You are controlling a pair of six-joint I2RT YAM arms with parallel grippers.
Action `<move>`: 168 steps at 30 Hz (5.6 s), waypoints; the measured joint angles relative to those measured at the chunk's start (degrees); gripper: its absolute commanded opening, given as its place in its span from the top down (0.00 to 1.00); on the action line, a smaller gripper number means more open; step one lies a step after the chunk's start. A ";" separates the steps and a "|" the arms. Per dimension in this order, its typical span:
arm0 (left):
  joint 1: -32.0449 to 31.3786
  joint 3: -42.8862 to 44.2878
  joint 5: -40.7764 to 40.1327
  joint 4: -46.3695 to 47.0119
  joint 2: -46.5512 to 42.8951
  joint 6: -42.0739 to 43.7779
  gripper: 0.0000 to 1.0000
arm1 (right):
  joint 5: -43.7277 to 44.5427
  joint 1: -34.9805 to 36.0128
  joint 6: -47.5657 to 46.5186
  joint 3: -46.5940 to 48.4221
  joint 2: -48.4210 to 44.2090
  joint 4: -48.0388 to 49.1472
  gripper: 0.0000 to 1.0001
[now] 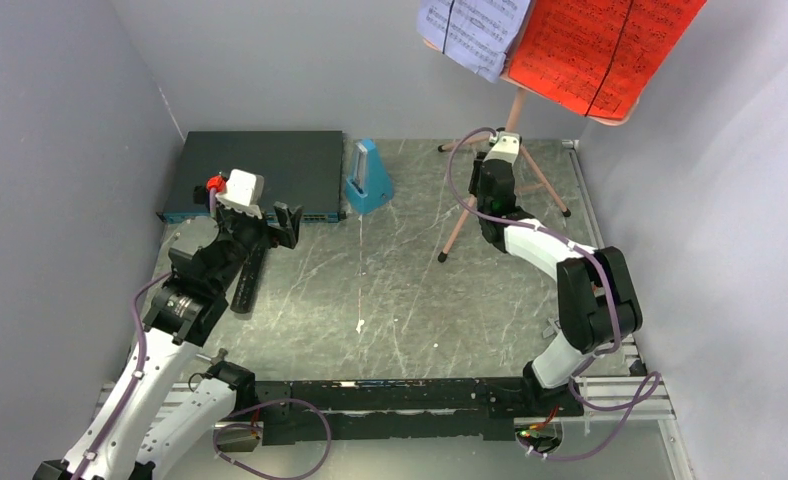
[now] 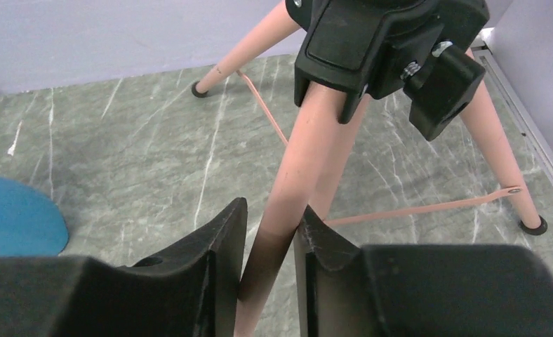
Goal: Pack up the instrument practice props
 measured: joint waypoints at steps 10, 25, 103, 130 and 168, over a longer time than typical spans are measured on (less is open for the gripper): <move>-0.26 0.00 0.02 0.04 0.24 0.00 0.06 | -4.52 -0.59 1.92 -6.60 -6.86 1.46 0.88; -0.59 0.00 0.00 0.11 1.77 0.02 0.06 | -16.33 -0.87 1.40 -13.25 -14.19 3.43 0.94; -4.98 50.23 23.12 23.10 55.45 -5.25 0.06 | -41.88 -1.66 -1.44 10.99 -37.27 -15.02 0.15; -9.75 70.51 22.99 41.20 77.07 -4.61 0.19 | -43.95 -10.93 3.17 28.68 -18.80 -9.40 0.24; -15.37 74.69 16.72 47.19 79.28 9.01 0.70 | -53.90 -11.82 8.46 29.62 -14.01 -4.24 0.76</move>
